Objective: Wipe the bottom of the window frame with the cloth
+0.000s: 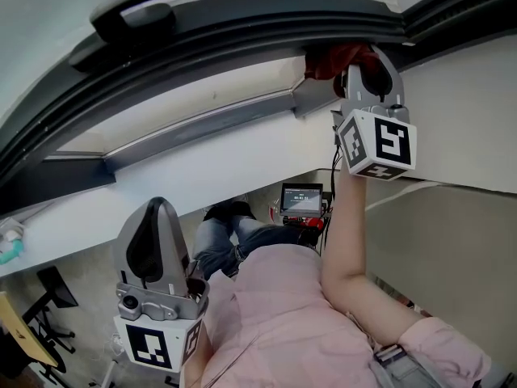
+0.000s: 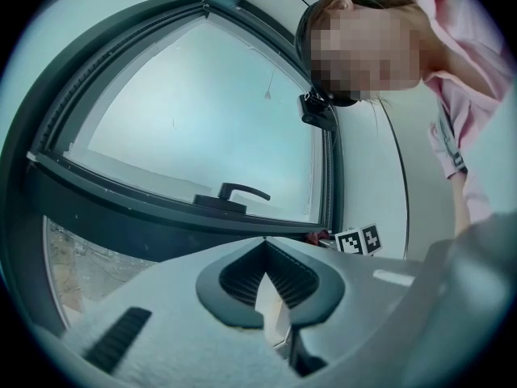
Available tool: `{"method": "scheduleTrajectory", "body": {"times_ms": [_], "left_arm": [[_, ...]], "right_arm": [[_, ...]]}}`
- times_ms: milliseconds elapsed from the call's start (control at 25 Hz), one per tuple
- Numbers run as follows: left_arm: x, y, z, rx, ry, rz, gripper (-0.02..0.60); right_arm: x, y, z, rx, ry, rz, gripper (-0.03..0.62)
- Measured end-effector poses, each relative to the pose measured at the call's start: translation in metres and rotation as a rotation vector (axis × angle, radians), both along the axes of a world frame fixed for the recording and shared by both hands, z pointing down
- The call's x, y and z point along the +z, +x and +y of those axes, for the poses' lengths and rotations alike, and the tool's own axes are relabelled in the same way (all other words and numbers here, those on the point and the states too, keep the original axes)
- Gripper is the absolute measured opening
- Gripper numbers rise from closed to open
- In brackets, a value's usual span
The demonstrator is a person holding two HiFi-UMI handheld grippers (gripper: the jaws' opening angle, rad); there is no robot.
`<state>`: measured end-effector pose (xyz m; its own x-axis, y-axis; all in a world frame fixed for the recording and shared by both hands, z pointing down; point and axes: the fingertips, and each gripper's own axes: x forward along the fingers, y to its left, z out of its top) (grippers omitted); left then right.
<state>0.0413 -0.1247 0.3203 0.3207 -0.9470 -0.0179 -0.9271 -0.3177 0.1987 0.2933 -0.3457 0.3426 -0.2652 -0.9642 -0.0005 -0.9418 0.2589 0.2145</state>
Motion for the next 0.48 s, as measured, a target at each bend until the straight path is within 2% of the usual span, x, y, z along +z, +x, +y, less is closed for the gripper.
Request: {"method": "scheduleTrajectory", "body": {"times_ms": [480], "left_arm": [[-0.005, -0.002, -0.001, -0.018, 0.018, 0.011, -0.003]], "right_arm": [[0.0, 0.014, -0.004, 0.037, -0.006, -0.004, 0.054]]}}
